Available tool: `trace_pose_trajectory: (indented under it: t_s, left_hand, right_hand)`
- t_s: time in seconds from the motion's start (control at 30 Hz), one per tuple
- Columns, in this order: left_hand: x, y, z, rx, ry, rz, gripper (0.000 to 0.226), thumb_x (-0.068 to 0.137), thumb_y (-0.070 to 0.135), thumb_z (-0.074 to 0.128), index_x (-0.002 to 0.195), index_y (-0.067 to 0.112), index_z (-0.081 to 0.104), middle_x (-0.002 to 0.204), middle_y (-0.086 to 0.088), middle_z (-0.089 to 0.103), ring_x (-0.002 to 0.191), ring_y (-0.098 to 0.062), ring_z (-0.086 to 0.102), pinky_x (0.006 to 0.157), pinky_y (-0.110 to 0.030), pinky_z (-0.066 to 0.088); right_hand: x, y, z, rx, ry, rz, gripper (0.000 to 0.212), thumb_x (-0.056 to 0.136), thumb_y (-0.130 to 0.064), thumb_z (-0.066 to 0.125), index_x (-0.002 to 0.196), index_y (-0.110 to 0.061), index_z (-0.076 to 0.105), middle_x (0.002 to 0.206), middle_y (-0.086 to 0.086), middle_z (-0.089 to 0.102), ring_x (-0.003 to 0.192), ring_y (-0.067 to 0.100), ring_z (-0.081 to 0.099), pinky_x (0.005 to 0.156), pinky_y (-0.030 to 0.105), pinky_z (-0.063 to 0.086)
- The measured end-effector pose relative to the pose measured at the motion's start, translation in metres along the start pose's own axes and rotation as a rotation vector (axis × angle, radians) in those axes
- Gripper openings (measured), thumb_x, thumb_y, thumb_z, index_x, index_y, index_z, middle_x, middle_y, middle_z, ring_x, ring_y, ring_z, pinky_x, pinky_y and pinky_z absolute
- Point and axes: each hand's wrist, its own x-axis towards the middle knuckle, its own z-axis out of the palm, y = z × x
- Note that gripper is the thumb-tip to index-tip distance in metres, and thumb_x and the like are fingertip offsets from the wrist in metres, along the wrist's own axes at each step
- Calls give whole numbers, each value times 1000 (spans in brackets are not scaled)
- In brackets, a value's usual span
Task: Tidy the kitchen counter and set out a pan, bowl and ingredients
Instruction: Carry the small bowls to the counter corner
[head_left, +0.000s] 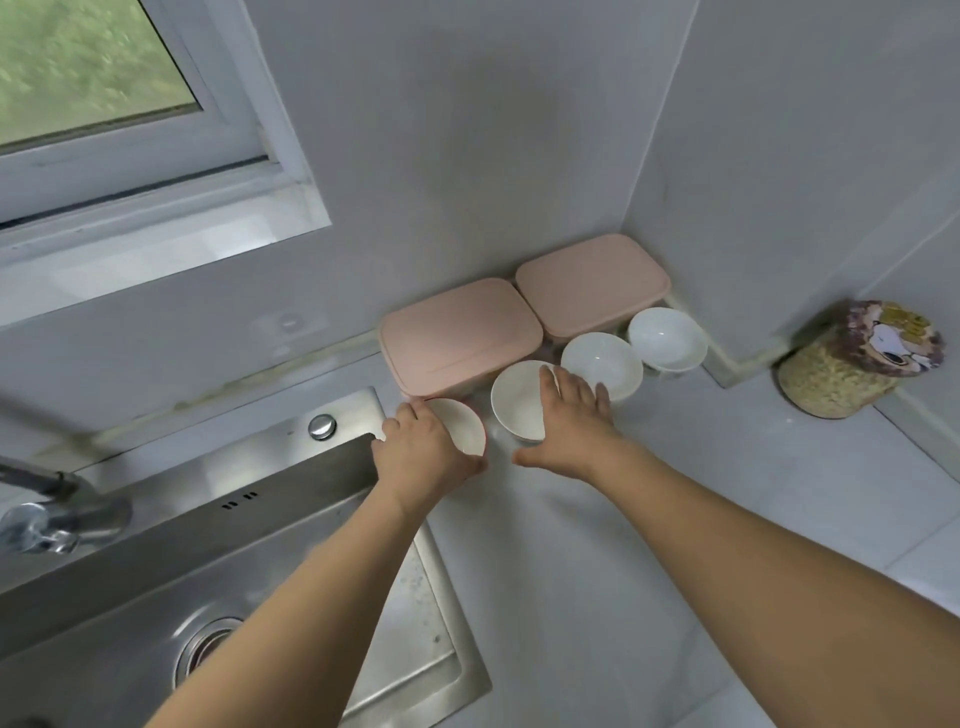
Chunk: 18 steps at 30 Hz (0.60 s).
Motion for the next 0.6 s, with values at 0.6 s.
trace_pose_trajectory:
  t_s: [0.6]
  left_hand:
    - [5,0,4,134,5,37,128,61,75,70,146,-7,21,125,-12,47,109,-29,51,90,-34,41]
  right_hand:
    - [44,-5,19,-88,102,24,120,66,-71,65,152,-13,2,151,10,12,142,31,11,115,56,-3]
